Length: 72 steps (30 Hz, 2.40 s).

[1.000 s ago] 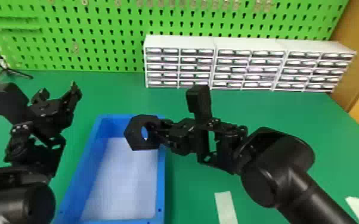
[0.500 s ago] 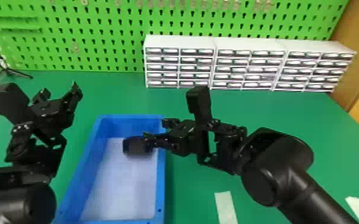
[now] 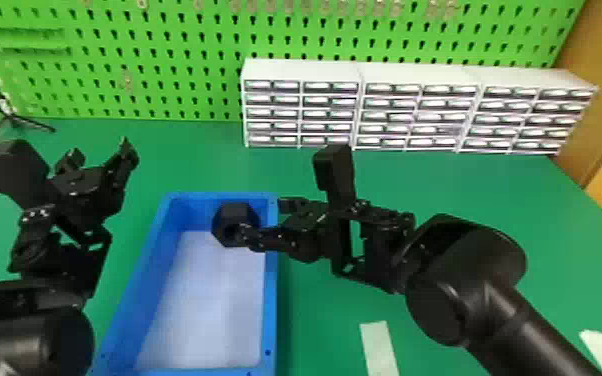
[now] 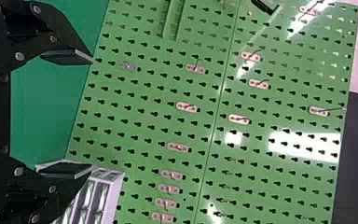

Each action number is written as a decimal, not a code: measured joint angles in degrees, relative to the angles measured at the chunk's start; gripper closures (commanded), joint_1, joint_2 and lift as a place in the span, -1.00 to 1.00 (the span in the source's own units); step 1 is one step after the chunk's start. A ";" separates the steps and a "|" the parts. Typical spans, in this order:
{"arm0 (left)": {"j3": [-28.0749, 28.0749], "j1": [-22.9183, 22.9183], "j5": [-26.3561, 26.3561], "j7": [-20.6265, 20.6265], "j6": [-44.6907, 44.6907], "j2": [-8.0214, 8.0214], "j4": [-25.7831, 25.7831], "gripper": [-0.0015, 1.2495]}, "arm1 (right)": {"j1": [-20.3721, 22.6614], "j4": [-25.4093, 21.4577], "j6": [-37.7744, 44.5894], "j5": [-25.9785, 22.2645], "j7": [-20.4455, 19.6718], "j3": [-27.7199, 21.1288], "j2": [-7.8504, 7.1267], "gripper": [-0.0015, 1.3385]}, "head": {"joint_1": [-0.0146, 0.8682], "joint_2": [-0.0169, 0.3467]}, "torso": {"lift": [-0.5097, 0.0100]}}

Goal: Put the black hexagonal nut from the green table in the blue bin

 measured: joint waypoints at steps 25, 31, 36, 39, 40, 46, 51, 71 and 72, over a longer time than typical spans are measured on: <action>0.09 0.33 0.19 0.00 -0.07 0.00 0.00 -0.30 | 4.58 -0.76 0.35 2.14 0.09 -9.76 1.61 -0.50 | 0.60 -0.86 | 0.59; 0.10 0.43 0.27 0.00 -0.08 0.02 0.00 -0.30 | 7.29 -2.17 0.57 4.36 0.09 -15.73 2.77 -0.50 | 0.60 -0.86 | 0.59; 0.17 0.56 0.42 0.00 -0.07 0.02 0.00 -0.30 | 9.78 -3.27 1.01 6.04 0.07 -21.29 4.22 -0.50 | 0.60 -0.86 | 0.59; 0.24 0.66 0.44 0.00 -0.07 0.02 0.00 -0.30 | 11.13 -3.94 1.12 6.95 0.07 -24.22 4.98 -0.50 | 0.60 -0.86 | 0.59; 0.24 0.67 0.44 0.00 -0.07 0.03 0.00 -0.30 | 11.50 -4.10 1.14 7.13 0.08 -25.02 5.17 -0.50 | 0.60 -0.86 | 0.59; 0.14 0.70 0.45 0.00 -0.07 0.01 -0.01 -0.30 | 13.59 -4.79 1.17 7.46 0.09 -29.58 6.27 -0.50 | 0.60 -0.86 | 0.59; 0.09 0.74 0.72 0.00 -0.05 0.03 -0.01 -0.30 | 15.10 -5.08 1.17 7.47 0.09 -33.09 7.33 -0.50 | 0.60 -0.86 | 0.59; 0.06 0.69 0.88 0.00 -0.05 0.06 -0.01 -0.30 | 20.38 -6.27 0.05 8.81 0.35 -44.10 10.59 -0.50 | 0.60 -0.86 | 0.59; 0.10 0.70 0.88 0.00 -0.05 0.06 -0.01 -0.30 | 20.44 -6.32 0.04 8.93 0.36 -44.26 10.56 -0.50 | 0.60 -0.86 | 0.59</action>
